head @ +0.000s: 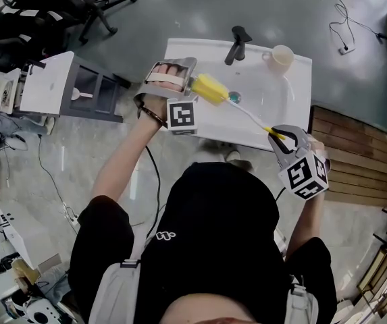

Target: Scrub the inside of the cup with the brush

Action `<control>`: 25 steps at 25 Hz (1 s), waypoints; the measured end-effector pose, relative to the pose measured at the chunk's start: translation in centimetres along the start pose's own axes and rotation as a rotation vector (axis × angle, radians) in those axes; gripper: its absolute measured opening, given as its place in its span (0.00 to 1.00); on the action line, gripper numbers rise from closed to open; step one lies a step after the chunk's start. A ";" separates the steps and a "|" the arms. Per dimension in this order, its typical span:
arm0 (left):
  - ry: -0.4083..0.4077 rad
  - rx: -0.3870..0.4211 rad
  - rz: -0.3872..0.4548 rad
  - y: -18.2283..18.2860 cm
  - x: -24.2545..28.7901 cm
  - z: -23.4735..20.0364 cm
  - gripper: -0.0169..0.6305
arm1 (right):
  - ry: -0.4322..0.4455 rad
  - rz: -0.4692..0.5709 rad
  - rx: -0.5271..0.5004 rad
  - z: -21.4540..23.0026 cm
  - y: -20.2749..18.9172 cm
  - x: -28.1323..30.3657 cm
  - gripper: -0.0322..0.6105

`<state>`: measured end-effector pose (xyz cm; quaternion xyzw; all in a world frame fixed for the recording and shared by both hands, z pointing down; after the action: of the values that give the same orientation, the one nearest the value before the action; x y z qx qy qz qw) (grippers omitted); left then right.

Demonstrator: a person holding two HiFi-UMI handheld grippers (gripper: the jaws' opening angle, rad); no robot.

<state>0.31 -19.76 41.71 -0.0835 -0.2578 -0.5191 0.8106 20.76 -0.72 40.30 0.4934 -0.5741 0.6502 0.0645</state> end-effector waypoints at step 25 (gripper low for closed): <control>-0.047 0.248 -0.046 1.8 0.9 2.5 0.47 | 0.039 -0.094 -0.117 2.0 2.1 3.0 0.12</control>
<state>1.39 -18.66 44.55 0.0115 -0.3407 -0.4996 0.7963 18.95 -4.49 40.72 0.5023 -0.5860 0.6214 0.1349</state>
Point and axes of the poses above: the fingertips, and each gripper's own axes: x forward along the fingers, z to its right, y out of its top, the point moved 8 cm from there along -x, backward along the fingers, and after that the axes turned 7 degrees about y, right-handed, at the moved point
